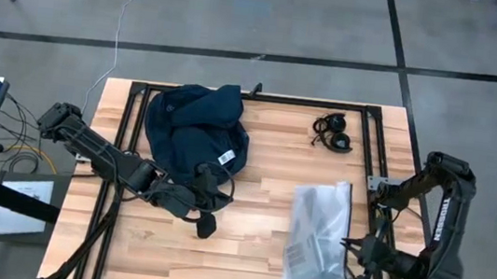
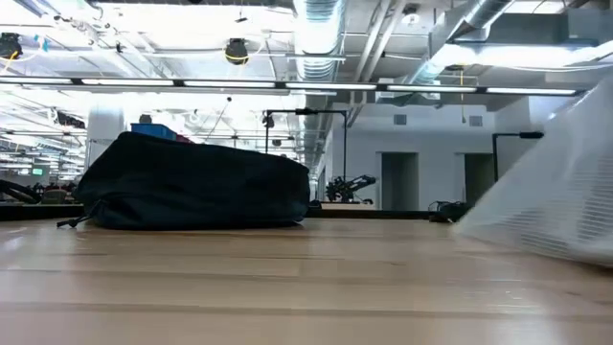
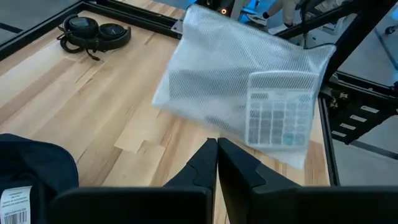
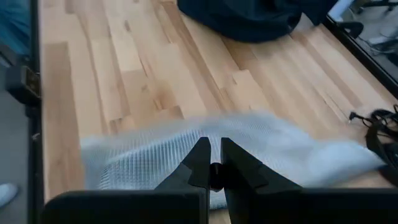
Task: Unpack backpack
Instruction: Close the white zip lock bag
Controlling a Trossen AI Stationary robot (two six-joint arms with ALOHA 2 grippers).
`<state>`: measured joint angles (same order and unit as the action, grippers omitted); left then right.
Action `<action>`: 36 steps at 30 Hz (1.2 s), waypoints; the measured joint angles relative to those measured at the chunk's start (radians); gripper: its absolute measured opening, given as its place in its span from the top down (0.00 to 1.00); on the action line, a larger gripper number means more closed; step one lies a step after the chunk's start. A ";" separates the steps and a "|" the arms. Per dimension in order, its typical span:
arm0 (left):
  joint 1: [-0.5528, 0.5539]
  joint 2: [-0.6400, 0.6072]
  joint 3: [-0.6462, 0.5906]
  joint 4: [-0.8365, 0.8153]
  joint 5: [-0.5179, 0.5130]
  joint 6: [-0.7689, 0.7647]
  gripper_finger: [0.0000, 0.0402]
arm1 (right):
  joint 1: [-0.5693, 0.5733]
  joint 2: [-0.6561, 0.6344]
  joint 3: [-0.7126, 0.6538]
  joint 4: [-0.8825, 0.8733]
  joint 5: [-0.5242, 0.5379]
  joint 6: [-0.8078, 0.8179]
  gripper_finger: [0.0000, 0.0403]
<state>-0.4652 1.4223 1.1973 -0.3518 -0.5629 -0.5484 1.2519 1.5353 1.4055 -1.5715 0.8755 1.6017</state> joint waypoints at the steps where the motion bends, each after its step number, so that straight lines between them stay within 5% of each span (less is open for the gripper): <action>1: 0.000 0.000 0.000 0.004 0.000 -0.006 1.00 | 0.000 -0.004 0.000 0.000 -0.001 -0.003 0.98; 7: 0.005 0.002 -0.013 0.062 0.003 -0.033 1.00 | -0.060 0.012 -0.001 0.032 0.004 -0.057 0.97; 16: 0.008 0.046 -0.025 0.110 0.004 -0.027 1.00 | -0.220 0.023 -0.002 0.346 -0.034 -0.436 0.97; 28: 0.037 0.267 -0.024 0.446 0.138 0.040 0.80 | -0.258 0.017 -0.002 0.395 -0.229 -0.334 0.55; 32: 0.053 0.360 -0.024 0.648 0.322 0.103 0.77 | -0.204 0.014 -0.008 0.401 -0.261 -0.252 0.51; 36: 0.073 0.452 -0.023 0.741 0.374 0.084 0.79 | -0.133 0.018 -0.087 0.414 -0.266 -0.139 0.53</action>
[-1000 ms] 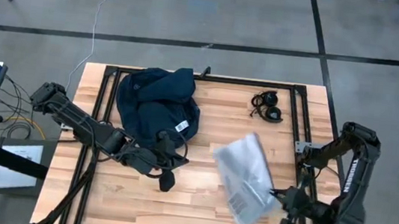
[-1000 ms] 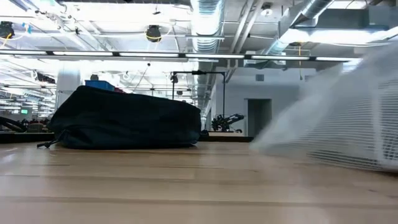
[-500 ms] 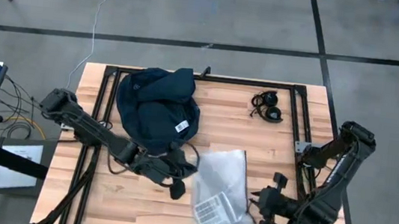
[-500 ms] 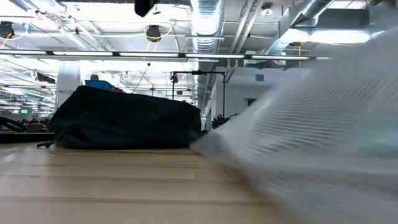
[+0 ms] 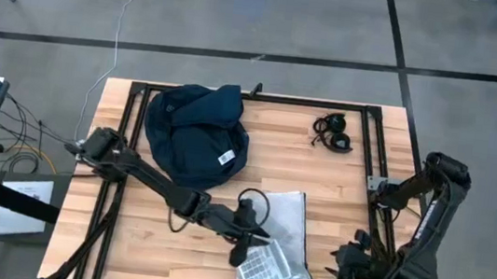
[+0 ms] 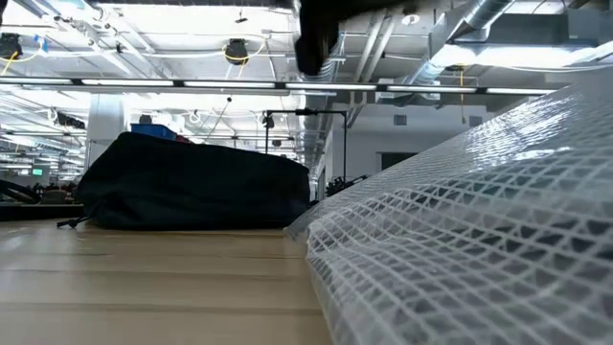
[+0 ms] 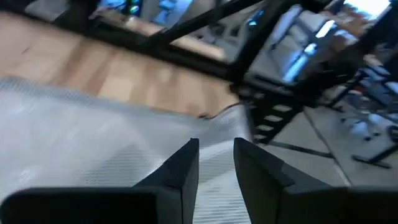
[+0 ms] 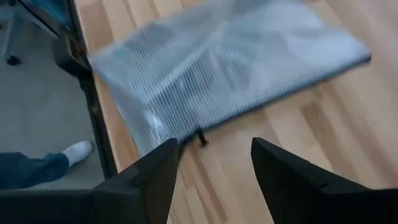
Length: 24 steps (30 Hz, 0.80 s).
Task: Unpack backpack
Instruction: Close the white zip lock bag
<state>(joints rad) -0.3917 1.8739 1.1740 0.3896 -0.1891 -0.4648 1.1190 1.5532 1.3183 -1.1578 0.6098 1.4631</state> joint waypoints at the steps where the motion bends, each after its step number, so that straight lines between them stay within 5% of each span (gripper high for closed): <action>1: 0.006 0.020 0.000 0.015 0.000 -0.008 0.79 | 0.016 0.003 -0.030 0.009 0.001 0.021 0.53; 12: 0.055 0.047 0.000 -0.194 0.006 -0.027 0.81 | 0.020 0.007 -0.356 0.442 0.069 0.074 0.57; 14: 0.059 0.046 0.000 -0.240 0.076 -0.054 0.81 | 0.011 0.007 -0.368 0.485 0.067 0.025 0.58; 20: 0.026 0.036 0.016 -0.266 0.251 -0.144 0.81 | -0.029 0.006 -0.367 0.380 0.054 -0.040 0.61; 24: -0.019 0.036 0.024 -0.266 0.285 -0.169 0.85 | -0.108 0.006 -0.367 0.180 0.106 -0.040 0.72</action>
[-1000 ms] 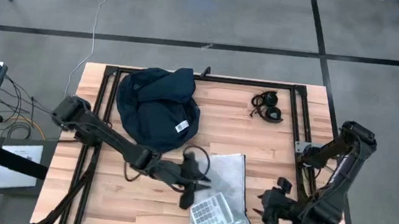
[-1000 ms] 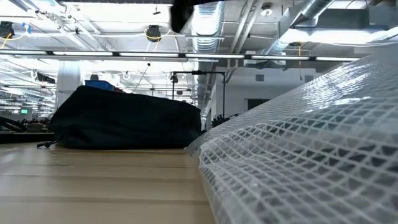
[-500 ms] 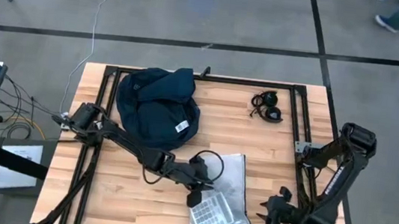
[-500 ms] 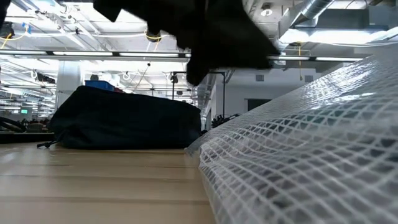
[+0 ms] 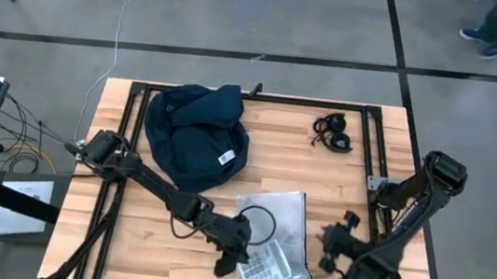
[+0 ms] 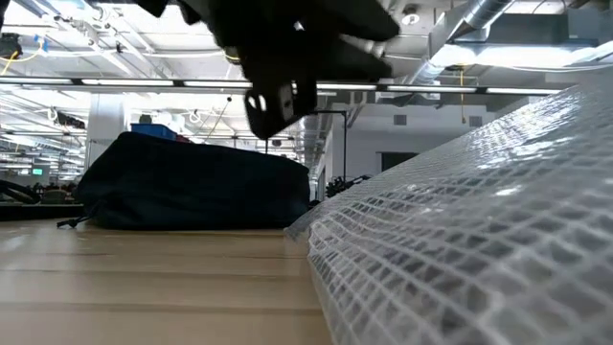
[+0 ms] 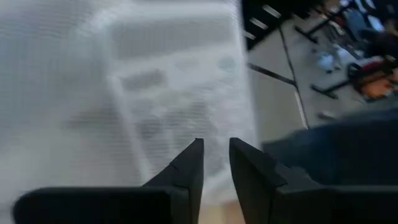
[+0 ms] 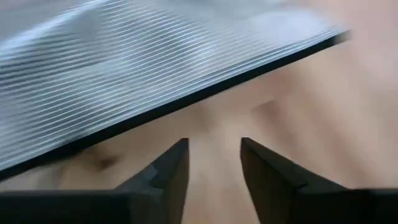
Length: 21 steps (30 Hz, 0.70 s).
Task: Unpack backpack
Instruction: Close the white zip lock bag
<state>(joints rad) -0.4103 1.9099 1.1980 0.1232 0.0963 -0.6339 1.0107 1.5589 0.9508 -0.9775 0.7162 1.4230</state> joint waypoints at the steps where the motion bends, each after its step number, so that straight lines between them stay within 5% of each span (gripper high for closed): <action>1: -0.009 0.000 0.000 0.001 0.000 -0.008 0.88 | -0.029 0.000 0.000 -0.033 0.011 -0.008 0.77; 5: -0.032 0.005 0.001 0.023 -0.005 -0.048 0.98 | -0.170 0.000 0.000 0.001 0.041 -0.222 0.97; 15: -0.043 0.120 0.003 0.186 0.052 -0.075 1.00 | -0.469 -0.006 -0.012 0.259 -0.025 -0.703 1.00; 21: -0.017 0.169 0.002 0.127 0.053 -0.081 1.00 | -0.483 -0.006 -0.062 0.354 -0.158 -0.697 1.00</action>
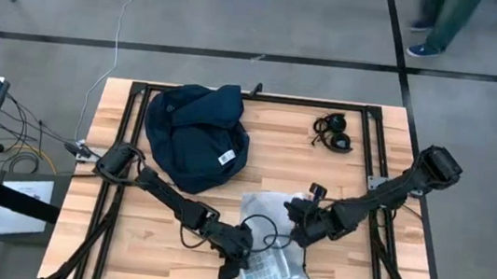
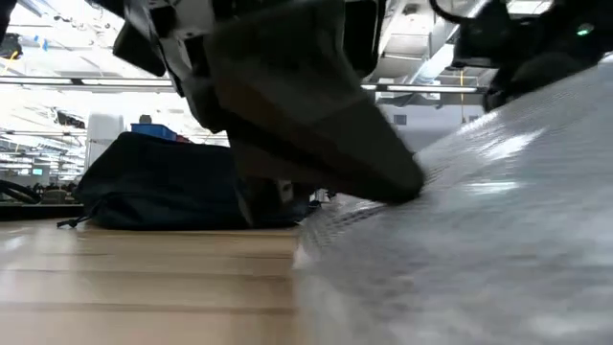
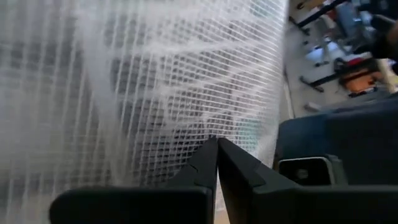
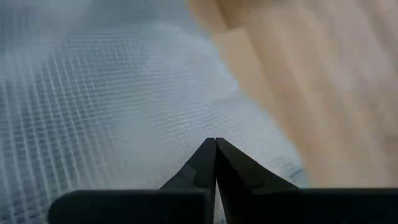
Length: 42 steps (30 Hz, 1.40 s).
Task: Unpack backpack
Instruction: Close the white zip lock bag
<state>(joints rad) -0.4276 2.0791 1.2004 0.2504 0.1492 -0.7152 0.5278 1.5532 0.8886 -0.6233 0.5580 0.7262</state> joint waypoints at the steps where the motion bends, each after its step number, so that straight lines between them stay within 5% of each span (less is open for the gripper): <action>1: 0.007 -0.003 0.002 -0.030 -0.009 0.001 1.00 | 0.021 0.000 0.000 0.003 -0.017 0.024 1.00; 9: 0.087 -0.064 0.000 -0.194 -0.149 0.090 1.00 | 0.247 0.000 0.000 0.069 -0.086 0.218 1.00; 18: 0.215 -0.150 -0.003 -0.373 -0.201 0.140 1.00 | 0.360 -0.084 0.002 0.082 0.078 0.279 1.00; 29: 0.049 -0.291 0.000 -0.414 -0.093 0.078 1.00 | 0.487 -0.118 0.002 0.275 -0.096 0.151 0.94; 35: -0.060 -0.232 -0.002 -0.415 -0.132 0.041 1.00 | 0.490 -0.113 0.002 0.277 -0.117 0.159 0.88; 42: -0.025 -0.125 -0.002 -0.354 -0.169 0.063 1.00 | 0.455 -0.113 0.002 0.274 -0.115 0.114 0.95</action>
<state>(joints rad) -0.4523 1.9540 1.1985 -0.1032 -0.0202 -0.6519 0.9824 1.4399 0.8906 -0.3495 0.4426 0.8401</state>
